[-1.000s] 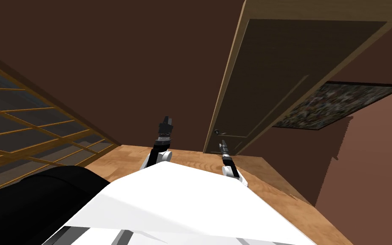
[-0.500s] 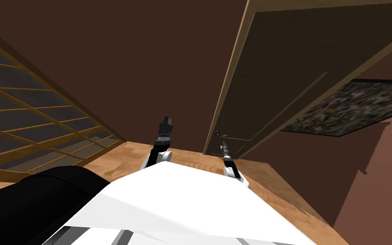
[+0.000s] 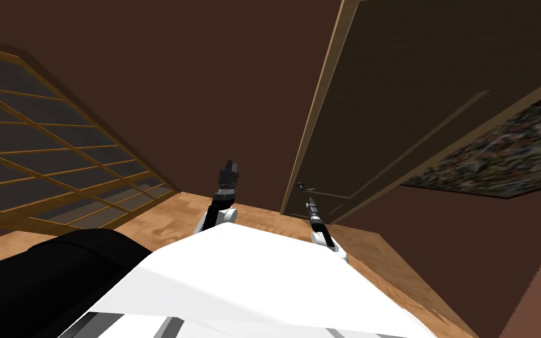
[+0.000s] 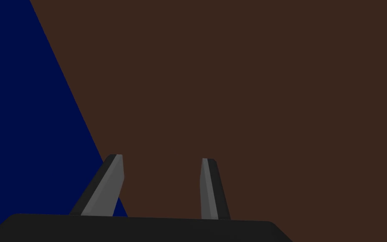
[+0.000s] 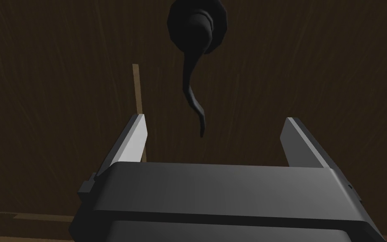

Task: Pull the door open

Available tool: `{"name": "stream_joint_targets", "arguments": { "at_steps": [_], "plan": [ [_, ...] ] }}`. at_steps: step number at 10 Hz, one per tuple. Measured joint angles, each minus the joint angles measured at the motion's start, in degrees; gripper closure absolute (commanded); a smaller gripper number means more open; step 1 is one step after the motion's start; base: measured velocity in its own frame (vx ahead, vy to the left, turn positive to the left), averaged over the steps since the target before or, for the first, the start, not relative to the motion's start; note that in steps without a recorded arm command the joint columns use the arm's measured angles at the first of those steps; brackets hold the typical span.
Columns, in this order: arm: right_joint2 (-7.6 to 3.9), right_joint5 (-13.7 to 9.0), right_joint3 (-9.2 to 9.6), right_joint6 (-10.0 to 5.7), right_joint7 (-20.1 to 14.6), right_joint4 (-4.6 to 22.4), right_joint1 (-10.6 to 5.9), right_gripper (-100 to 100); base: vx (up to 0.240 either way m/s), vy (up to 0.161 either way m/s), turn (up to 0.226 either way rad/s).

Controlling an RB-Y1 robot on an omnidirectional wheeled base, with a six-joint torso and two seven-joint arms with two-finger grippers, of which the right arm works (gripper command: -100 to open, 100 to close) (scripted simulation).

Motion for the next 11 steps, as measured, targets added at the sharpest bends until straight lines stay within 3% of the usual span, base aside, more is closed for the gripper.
{"name": "stream_joint_targets", "arguments": {
  "at_steps": [4, 7, 9, 10, 11],
  "plan": [
    [-1.17, -0.8, -0.04, -0.45, -0.5, 2.5, -0.43, -100, 0.080, -0.015, 0.115],
    [-3.29, -1.5, -1.68, -2.13, -2.9, 4.8, 0.39, -100, 0.217, 0.061, 0.207],
    [-4.48, -1.8, -2.62, -4.64, -5.1, 8.6, 0.34, -100, 0.206, -0.007, 0.193],
    [-5.10, -2.1, -3.41, -4.94, -5.5, 8.2, 1.29, -100, 0.084, -0.007, 0.022],
    [-5.17, -2.2, -3.52, -4.91, -5.5, 8.1, 1.36, 100, -0.009, 0.000, -0.017]
  ]
}}
